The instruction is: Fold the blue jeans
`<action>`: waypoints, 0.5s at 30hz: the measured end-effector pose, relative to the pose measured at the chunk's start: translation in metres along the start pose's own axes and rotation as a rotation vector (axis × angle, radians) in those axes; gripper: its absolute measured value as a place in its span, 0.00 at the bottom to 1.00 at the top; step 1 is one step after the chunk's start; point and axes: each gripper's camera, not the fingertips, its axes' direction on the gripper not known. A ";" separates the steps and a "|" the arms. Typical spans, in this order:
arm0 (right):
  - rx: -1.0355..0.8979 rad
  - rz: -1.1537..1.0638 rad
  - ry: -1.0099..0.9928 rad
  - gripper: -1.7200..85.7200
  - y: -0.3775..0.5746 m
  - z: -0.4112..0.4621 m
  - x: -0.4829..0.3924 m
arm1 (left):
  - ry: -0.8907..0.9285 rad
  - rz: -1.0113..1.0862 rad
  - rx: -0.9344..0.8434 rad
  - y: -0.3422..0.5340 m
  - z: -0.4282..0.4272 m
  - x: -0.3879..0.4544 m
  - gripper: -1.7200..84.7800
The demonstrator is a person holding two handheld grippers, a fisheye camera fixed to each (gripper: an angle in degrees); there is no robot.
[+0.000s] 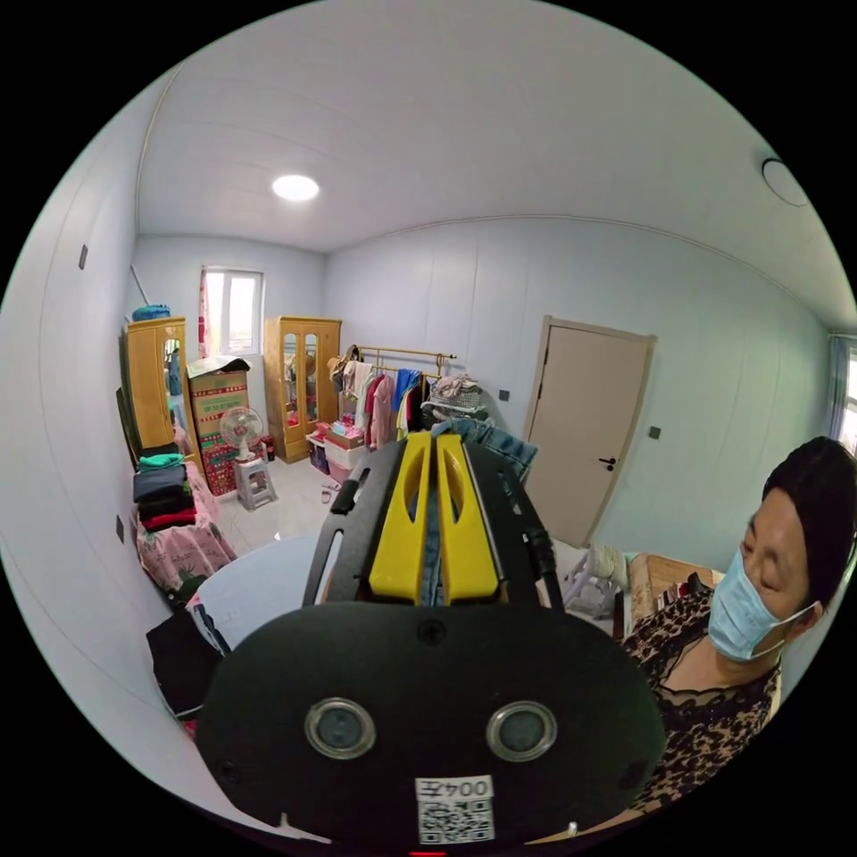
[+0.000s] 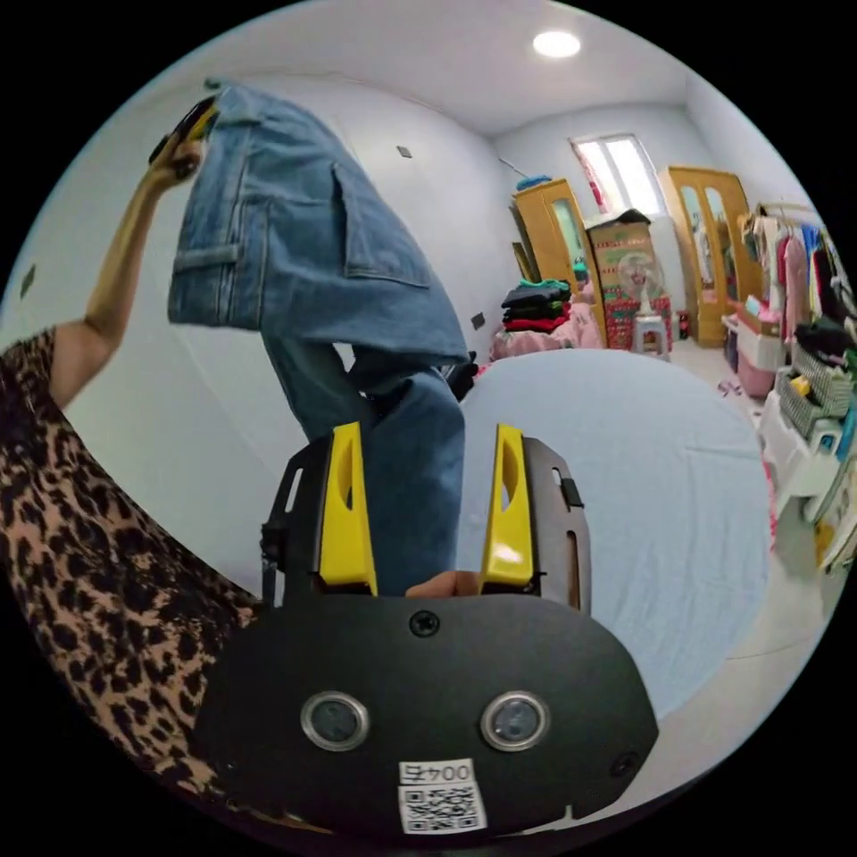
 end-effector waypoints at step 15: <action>0.316 -0.139 0.221 0.05 -0.051 -0.030 -0.096 | 0.016 -0.012 -0.004 -0.006 -0.027 0.004 0.03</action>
